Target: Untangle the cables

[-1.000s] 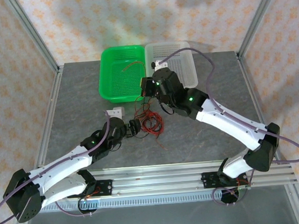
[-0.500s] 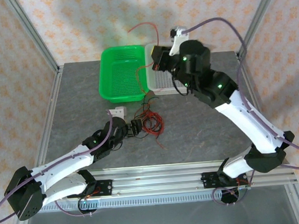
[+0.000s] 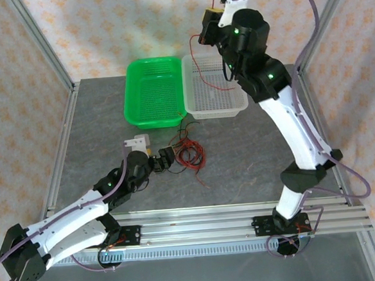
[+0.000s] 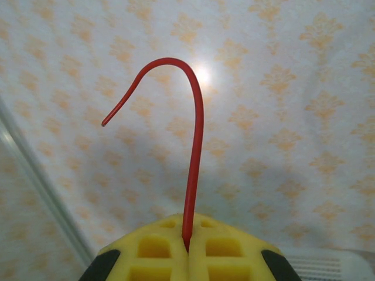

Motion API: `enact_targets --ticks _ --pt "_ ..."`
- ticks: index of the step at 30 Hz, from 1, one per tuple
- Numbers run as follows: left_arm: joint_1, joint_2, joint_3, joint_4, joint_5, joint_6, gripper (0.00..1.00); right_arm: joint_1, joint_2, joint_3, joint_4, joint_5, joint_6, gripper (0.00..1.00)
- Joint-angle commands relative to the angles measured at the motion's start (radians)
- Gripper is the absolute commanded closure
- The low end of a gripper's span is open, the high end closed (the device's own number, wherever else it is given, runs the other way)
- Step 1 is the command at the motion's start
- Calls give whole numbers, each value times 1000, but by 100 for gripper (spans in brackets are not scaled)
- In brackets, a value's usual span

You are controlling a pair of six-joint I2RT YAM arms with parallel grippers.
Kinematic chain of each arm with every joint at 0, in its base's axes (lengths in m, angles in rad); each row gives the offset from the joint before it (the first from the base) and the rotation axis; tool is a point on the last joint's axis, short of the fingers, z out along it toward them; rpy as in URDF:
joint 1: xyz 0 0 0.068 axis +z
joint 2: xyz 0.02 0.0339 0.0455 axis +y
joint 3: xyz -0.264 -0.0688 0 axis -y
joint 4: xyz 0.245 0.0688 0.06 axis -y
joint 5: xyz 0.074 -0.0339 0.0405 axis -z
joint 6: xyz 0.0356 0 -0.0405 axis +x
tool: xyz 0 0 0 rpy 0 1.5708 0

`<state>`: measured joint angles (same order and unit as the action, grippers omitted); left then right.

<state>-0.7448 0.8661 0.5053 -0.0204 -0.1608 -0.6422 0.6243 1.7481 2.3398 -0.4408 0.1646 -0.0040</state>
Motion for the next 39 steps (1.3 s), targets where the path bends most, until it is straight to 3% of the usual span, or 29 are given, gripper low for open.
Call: enact_targets --ticks 1,6,15,21,25,34,39 --pt "-5 -45 -30 -24 -26 -28 1 -58 69 31 67 -41 -63 100" --pt "7 -118 -61 -17 -23 -64 1 -104 189 36 93 -78 -59 100" --pt "44 -222 -64 -75 -9 -86 1 -169 396 -17 130 12 -29 100" --pt "50 -244 -53 -112 -21 -96 2 -216 514 -85 48 152 177 100" --pt "50 -223 -33 -127 -24 -91 4 -247 584 -82 -43 99 298 100" --pt "50 -136 5 -122 1 -88 6 -259 779 64 -243 -2 312 100" --pt "50 -106 19 -130 12 -93 8 -267 766 67 -262 -46 288 67"
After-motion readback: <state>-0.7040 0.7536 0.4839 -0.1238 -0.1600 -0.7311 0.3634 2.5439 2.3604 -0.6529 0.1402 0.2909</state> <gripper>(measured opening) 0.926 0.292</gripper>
